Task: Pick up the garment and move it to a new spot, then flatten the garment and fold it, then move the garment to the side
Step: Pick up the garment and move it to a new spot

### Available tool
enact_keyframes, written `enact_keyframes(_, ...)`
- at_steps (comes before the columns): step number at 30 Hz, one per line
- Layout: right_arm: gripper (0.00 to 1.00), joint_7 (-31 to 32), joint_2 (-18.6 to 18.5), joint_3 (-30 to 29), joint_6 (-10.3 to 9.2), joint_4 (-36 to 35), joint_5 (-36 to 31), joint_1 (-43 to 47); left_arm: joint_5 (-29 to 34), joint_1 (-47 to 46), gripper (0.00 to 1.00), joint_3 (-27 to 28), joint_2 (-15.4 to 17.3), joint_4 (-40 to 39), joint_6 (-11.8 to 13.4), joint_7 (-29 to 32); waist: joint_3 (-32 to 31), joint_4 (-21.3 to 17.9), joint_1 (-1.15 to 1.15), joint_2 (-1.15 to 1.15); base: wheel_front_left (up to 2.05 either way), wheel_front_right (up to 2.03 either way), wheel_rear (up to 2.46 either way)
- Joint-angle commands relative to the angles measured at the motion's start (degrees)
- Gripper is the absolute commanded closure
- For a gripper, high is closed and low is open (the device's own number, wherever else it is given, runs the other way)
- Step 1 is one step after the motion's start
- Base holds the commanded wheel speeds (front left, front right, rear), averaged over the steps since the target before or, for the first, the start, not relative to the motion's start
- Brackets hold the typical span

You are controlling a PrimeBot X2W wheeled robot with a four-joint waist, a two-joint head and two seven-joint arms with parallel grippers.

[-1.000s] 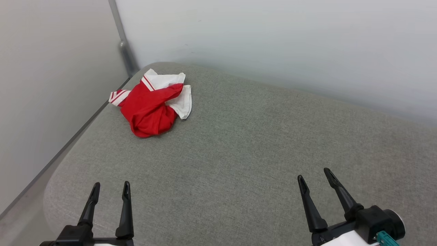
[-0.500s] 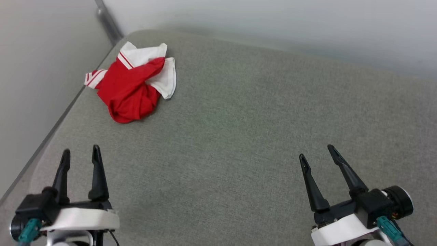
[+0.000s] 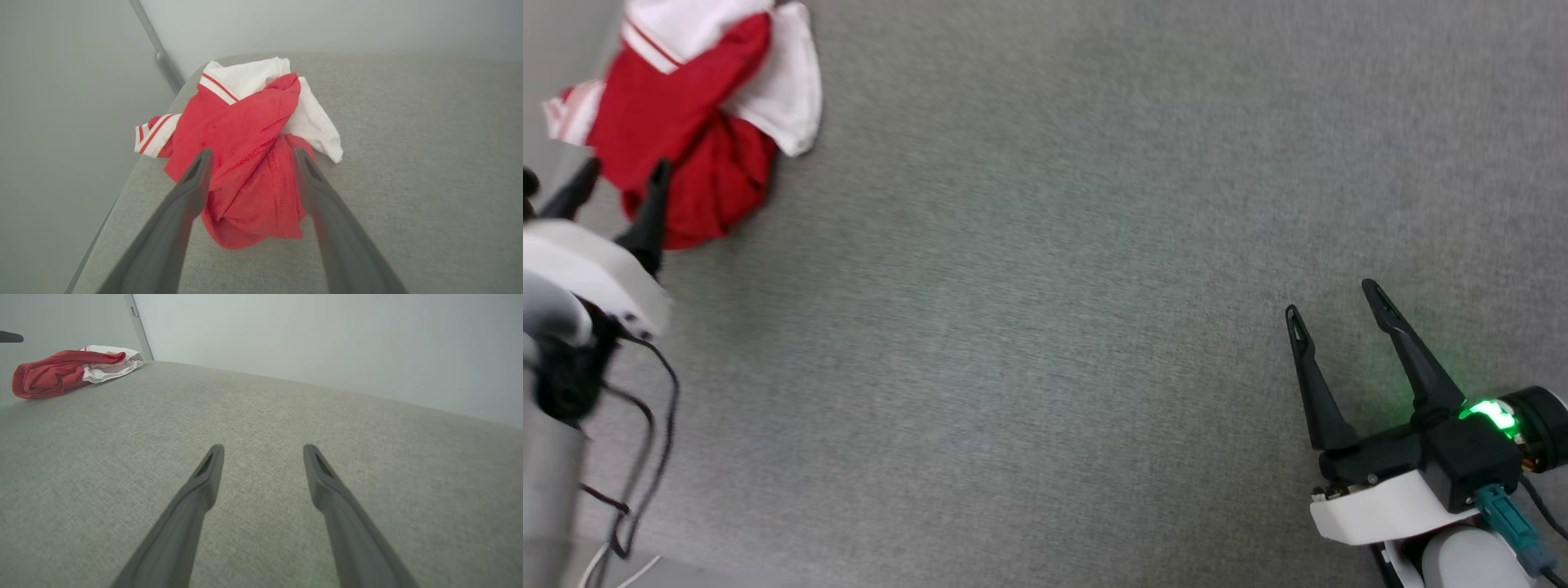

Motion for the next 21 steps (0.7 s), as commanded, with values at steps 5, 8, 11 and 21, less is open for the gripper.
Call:
enact_keyframes(5, 0.0, -0.1, 0.0, -0.1, -0.03, -0.8, -0.3, -1.3, -10.7, -8.1, 0.0, -4.9, 7.0, 4.7, 0.1, 12.6, 7.5, -4.7, -0.03, 0.0, 0.0, 0.0, 0.0)
enact_keyframes(8, 0.0, 0.1, 0.1, -0.1, -0.04, -0.4, -0.6, -1.2, -16.8, -10.9, 0.0, -7.3, 11.1, 5.9, 0.1, 19.7, 9.3, -5.9, -0.03, 0.0, 0.0, 0.0, 0.0)
enact_keyframes(11, 0.0, 0.2, 0.2, -0.2, -0.07, 0.1, -0.6, -0.9, -21.6, -13.1, 0.0, -8.6, 14.2, 7.0, 0.1, 25.8, 10.6, -6.8, -0.03, 0.0, 0.0, 0.0, 0.0)
enact_keyframes(21, 0.0, 0.5, 0.4, -0.6, -0.13, 1.7, -0.9, -1.5, -28.4, -14.3, 1.0, -14.8, 16.9, 10.2, 0.1, 36.9, 12.2, -7.8, -0.03, 0.0, 0.0, 0.0, 0.0)
